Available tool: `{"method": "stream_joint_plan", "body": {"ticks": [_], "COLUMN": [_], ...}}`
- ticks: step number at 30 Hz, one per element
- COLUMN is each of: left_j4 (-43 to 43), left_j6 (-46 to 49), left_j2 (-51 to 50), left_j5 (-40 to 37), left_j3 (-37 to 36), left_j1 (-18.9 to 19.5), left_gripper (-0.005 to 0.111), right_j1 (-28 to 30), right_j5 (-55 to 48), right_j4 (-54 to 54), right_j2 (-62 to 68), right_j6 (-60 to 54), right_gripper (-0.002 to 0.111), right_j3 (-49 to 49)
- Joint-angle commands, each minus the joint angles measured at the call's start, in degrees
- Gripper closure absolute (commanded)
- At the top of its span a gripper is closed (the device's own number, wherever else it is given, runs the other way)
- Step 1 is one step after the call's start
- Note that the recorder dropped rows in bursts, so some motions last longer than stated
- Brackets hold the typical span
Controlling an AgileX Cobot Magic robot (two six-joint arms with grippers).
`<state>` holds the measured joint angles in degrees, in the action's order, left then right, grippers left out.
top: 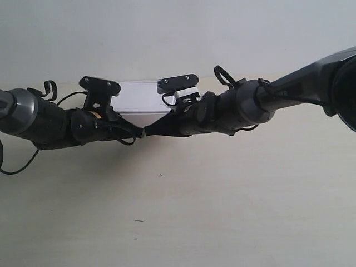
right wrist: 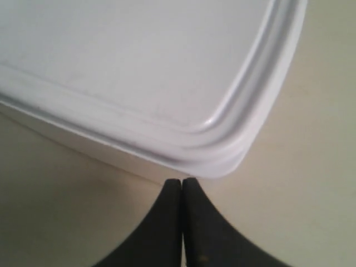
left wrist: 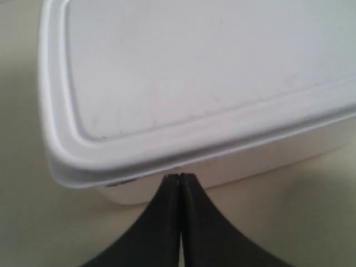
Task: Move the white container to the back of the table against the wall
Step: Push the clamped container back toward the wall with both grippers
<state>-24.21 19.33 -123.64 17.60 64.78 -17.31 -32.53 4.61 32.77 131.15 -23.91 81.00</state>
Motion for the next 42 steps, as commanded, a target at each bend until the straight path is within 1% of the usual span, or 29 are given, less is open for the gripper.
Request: {"method": "stream_joint_plan", "body": {"ticks": [1, 8, 16, 24, 29, 37, 42], "left_j4": [0.5, 0.7, 0.8, 1.7, 4.1, 4.6, 4.6], "left_j6": [0.4, 1.6, 1.6, 1.6, 1.7, 1.6, 1.7], "left_j2": [0.0, -0.3, -6.3, -8.9, -9.0, -9.0, -9.0], "left_j5": [-0.3, -0.3, -2.0, -3.9, -2.3, -1.4, 0.6], "left_j3": [2.0, 3.6, 9.4, 13.4, 13.4, 13.4, 13.4], "left_j1": [0.2, 0.3, 0.9, 0.9, 0.9, 0.9, 0.9], "left_gripper": [0.107, 0.107, 0.107, 0.107, 0.107, 0.107, 0.107], "right_j1": [0.5, 0.5, 1.7, 2.0, 2.6, 3.9, 3.9], "right_j5": [-0.2, -0.7, 0.6, 1.4, 1.4, 1.1, 1.4], "right_j4": [-0.3, -0.3, -0.3, -0.4, -0.4, -0.1, -0.1], "right_j2": [1.3, 3.5, 3.6, 4.7, 5.7, 7.9, 8.3], "right_j6": [-1.6, -1.8, -3.1, -5.5, -5.6, -5.5, -5.5], "right_gripper": [0.108, 0.108, 0.108, 0.108, 0.108, 0.108, 0.108], "right_j3": [2.0, 4.7, 5.8, 8.4, 10.0, 13.2, 14.3]}}
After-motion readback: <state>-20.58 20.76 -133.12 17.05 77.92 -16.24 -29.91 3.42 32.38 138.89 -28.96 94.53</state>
